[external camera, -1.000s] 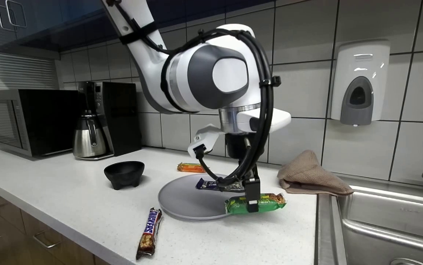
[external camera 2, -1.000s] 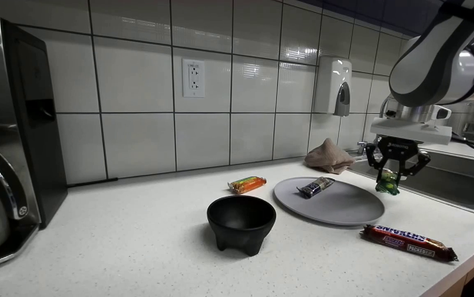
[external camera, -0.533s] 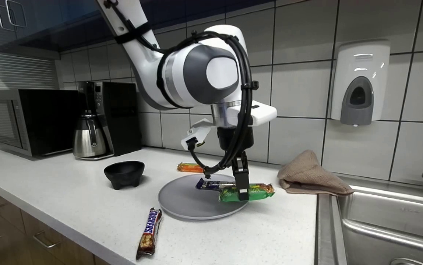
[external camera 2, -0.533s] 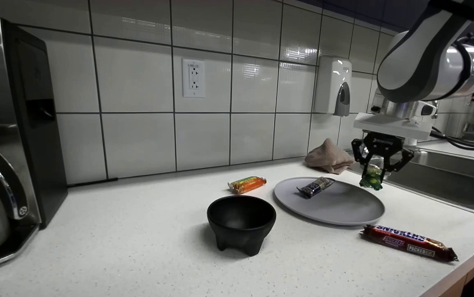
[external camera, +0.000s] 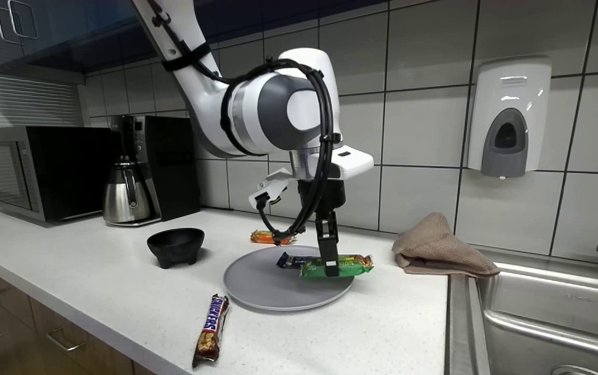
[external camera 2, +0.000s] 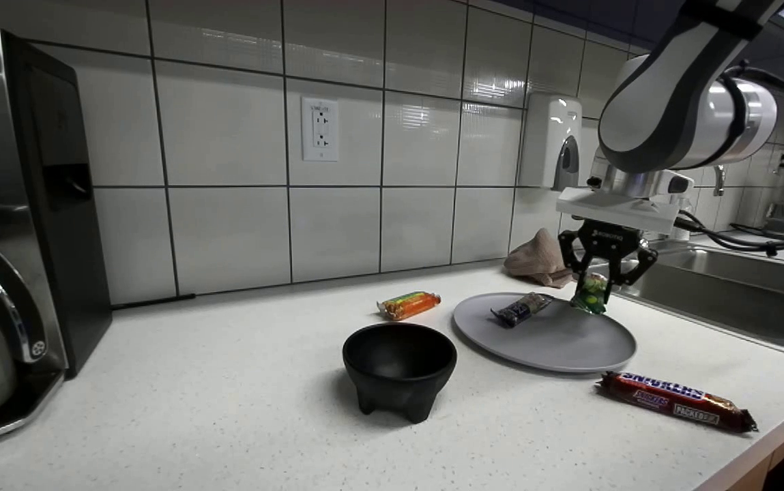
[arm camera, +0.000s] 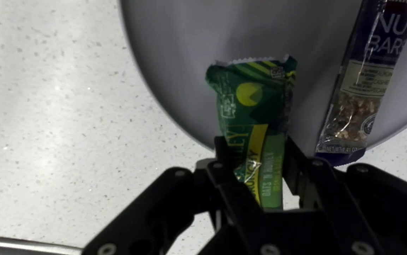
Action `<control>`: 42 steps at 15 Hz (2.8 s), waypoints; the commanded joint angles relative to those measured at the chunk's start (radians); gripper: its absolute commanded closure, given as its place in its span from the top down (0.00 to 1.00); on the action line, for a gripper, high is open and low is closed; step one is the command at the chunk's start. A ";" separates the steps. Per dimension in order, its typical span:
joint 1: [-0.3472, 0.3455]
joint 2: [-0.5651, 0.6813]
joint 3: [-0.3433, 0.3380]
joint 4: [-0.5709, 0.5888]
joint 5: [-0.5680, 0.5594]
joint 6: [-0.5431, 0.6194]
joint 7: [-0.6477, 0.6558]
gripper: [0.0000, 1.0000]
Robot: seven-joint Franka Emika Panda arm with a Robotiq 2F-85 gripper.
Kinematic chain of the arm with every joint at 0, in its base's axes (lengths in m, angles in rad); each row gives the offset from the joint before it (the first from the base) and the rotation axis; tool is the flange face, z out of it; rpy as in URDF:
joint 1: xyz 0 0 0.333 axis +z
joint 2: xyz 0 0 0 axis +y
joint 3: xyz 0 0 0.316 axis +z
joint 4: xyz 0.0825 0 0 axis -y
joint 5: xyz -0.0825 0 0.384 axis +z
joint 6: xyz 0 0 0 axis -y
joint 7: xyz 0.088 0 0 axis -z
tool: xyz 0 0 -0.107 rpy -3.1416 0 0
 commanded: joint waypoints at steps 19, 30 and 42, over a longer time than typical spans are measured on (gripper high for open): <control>0.055 0.119 0.017 0.160 -0.001 -0.110 0.089 1.00; 0.017 0.067 0.038 0.116 0.001 -0.157 -0.090 1.00; 0.035 0.105 0.022 0.134 -0.013 -0.129 -0.056 1.00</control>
